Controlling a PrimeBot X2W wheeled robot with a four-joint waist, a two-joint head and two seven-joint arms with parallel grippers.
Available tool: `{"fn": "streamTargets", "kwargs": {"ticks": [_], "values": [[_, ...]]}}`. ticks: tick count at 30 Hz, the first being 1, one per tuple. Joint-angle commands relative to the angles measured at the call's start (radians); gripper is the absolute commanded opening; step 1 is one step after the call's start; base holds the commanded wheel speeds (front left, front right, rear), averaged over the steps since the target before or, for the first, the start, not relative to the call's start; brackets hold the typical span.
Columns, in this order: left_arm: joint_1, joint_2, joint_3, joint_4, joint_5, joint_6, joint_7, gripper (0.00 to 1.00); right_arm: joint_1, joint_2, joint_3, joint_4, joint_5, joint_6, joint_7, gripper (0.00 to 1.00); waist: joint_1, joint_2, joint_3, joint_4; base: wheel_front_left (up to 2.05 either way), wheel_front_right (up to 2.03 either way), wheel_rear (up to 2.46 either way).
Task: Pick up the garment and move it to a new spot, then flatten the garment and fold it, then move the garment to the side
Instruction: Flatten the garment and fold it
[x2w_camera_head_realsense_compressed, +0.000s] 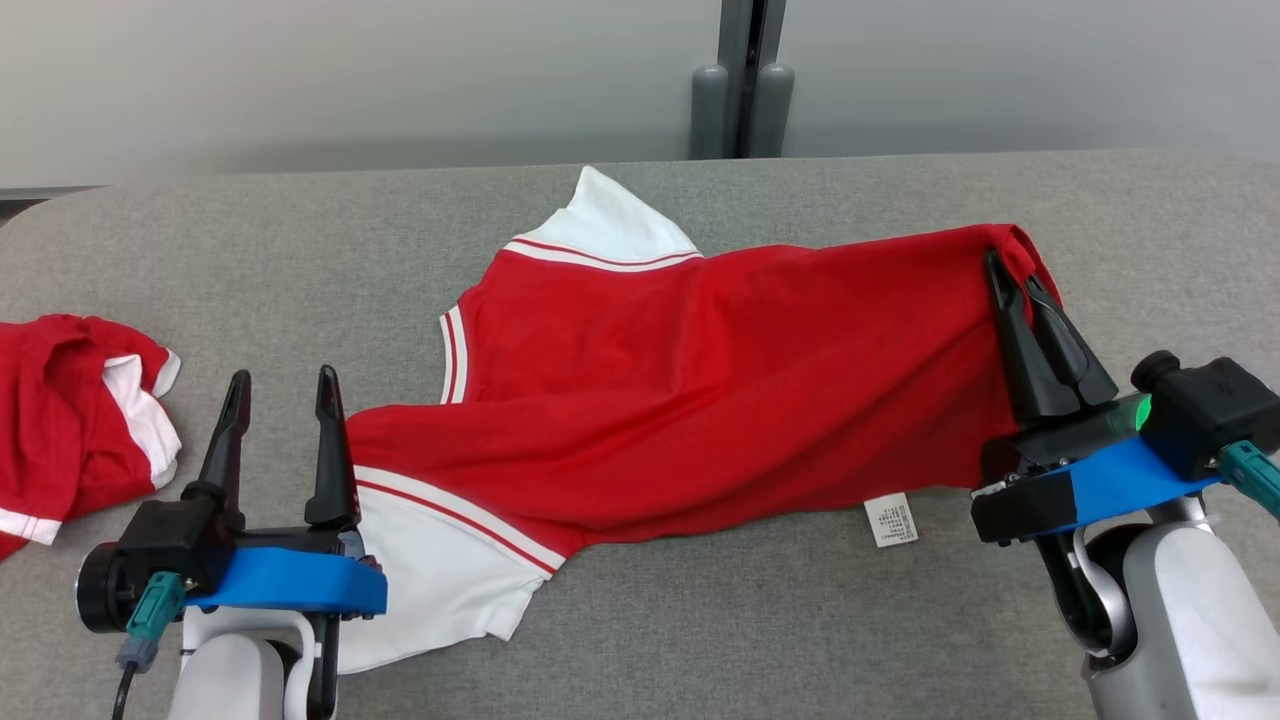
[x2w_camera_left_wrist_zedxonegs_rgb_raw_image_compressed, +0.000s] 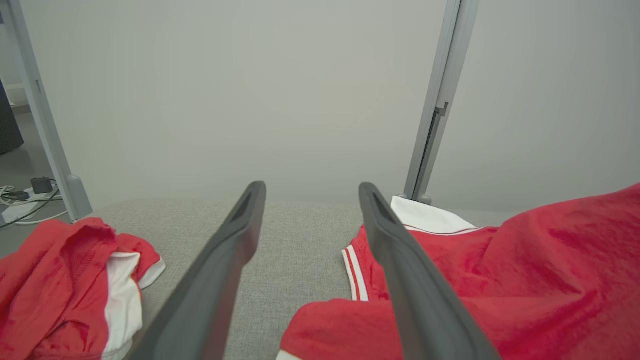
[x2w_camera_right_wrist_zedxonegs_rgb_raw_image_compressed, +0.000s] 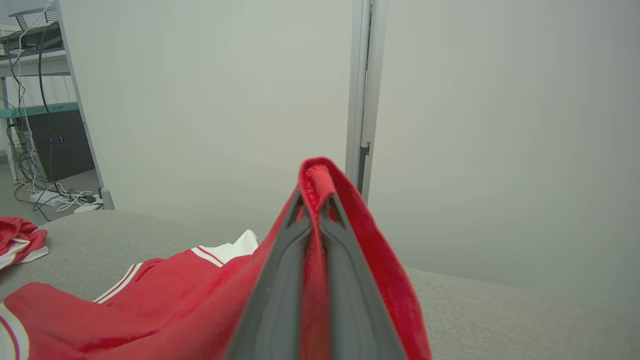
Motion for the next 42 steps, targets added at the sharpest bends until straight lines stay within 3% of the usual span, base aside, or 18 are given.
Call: {"fn": "streamTargets", "kwargs": {"ticks": [1, 8, 14, 21, 27, 37, 38, 39, 42], "values": [[-0.013, 0.005, -0.005, -0.002, 0.0, -0.002, -0.003, 1.0, 0.015, 0.003, -0.004, -0.003, 0.0, 0.0, 0.001, 0.0, 0.0, 0.0, 0.005, 0.005, 0.0, 0.0, 0.0], [-0.029, 0.007, -0.01, -0.011, -0.004, -0.002, -0.003, 1.0, -0.035, -0.002, -0.024, 0.05, 0.003, 0.0, -0.013, 0.0, 0.0, 0.0, 0.036, 0.023, 0.0, 0.0, 0.0], [-0.059, 0.009, -0.019, -0.013, -0.009, -0.002, -0.003, 1.0, -0.137, -0.032, -0.014, 0.166, -0.018, 0.0, -0.037, 0.0, 0.0, 0.0, 0.077, 0.047, 0.0, 0.0, 0.0], [-0.094, 0.004, -0.037, -0.016, -0.017, -0.002, -0.003, 1.0, -0.275, -0.082, -0.009, 0.343, -0.038, 0.0, -0.067, 0.0, 0.0, 0.0, 0.119, 0.087, 0.0, 0.0, 0.0], [-0.126, -0.003, -0.062, -0.018, -0.021, -0.002, -0.003, 1.0, -0.44, -0.135, -0.009, 0.583, -0.061, 0.0, -0.1, 0.0, 0.0, 0.0, 0.17, 0.141, 0.0, 0.0, 0.0], [-0.148, -0.011, -0.079, -0.023, -0.024, -0.002, -0.003, 1.0, -0.602, -0.158, -0.009, 0.883, -0.109, 0.0, -0.132, 0.0, 0.0, 0.0, 0.202, 0.187, 0.0, 0.0, 0.0], [-0.147, -0.011, -0.078, -0.023, -0.024, -0.002, -0.003, 1.0, -0.611, -0.152, -0.011, 0.908, -0.113, 0.0, -0.132, 0.64, 0.0, 0.0, 0.202, 0.188, 0.0, 0.0, 0.0], [-0.146, -0.012, -0.078, -0.023, -0.023, -0.002, -0.003, 1.0, -0.616, -0.146, -0.016, 0.938, -0.114, 0.0, -0.133, 1.0, 0.0, 0.0, 0.202, 0.188, 0.0, 0.0, 0.0], [-0.137, -0.014, -0.069, -0.021, -0.019, -0.002, -0.003, 1.0, -0.628, -0.128, -0.03, 0.988, -0.115, 0.0, -0.138, 1.0, 0.0, 0.0, 0.195, 0.182, 0.0, 0.0, 0.0]]}}
